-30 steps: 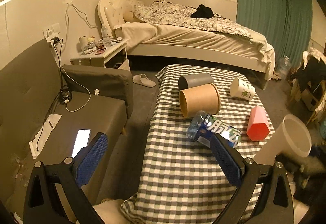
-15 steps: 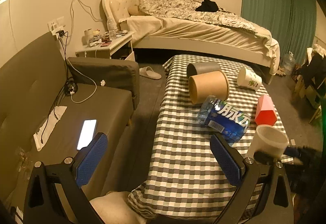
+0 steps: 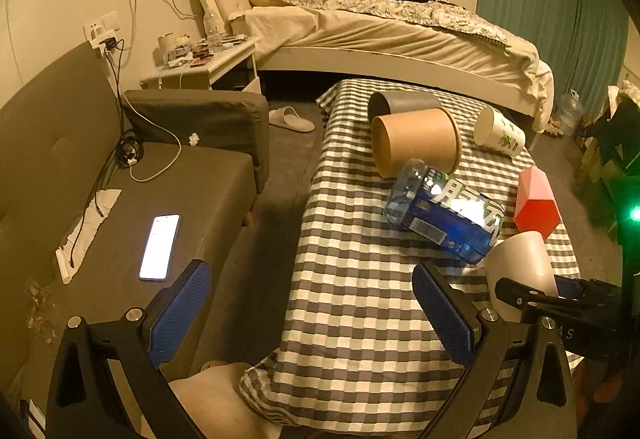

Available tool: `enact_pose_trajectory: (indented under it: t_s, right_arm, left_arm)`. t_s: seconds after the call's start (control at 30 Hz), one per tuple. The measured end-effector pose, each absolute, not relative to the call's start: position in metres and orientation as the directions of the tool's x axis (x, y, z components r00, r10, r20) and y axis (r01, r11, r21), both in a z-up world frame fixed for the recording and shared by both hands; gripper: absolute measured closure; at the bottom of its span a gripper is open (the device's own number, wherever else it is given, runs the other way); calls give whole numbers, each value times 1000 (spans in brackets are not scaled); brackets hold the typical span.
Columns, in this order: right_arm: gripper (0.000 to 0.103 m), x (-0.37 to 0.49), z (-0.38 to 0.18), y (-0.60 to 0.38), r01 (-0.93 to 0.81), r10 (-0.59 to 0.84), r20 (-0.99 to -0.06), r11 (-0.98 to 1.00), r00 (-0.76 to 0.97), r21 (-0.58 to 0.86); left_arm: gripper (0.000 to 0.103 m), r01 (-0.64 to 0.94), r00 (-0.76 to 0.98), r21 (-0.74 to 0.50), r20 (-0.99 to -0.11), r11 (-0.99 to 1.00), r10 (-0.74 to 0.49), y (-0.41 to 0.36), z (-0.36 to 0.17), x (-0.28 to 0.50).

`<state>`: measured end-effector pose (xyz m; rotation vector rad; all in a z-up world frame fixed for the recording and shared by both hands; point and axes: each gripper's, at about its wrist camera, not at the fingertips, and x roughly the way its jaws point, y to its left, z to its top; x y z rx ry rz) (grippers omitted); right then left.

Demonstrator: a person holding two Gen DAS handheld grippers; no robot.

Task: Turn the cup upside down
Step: 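Lift the white cup with the right gripper and rotate it onto its side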

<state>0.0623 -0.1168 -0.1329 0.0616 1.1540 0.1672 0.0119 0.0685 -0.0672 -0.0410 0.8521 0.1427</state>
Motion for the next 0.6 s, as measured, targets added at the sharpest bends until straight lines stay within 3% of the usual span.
enact_pose_trajectory:
  t_s: [0.3, 0.37, 0.6]
  right_arm:
    - [31, 62, -132, -125, -98, 188, -902, 982, 388, 163]
    - [23, 60, -127, -131, -91, 199, -894, 980, 402, 178]
    - [19, 33, -75, -164, -99, 169, -817, 986, 552, 137]
  left_arm:
    - [0, -112, 639, 35, -763, 993, 99, 53, -71, 10]
    - [0, -103, 642, 42, -760, 994, 98, 47, -69, 9]
    - [0, -53, 644, 15, -764, 998, 45, 9, -63, 2]
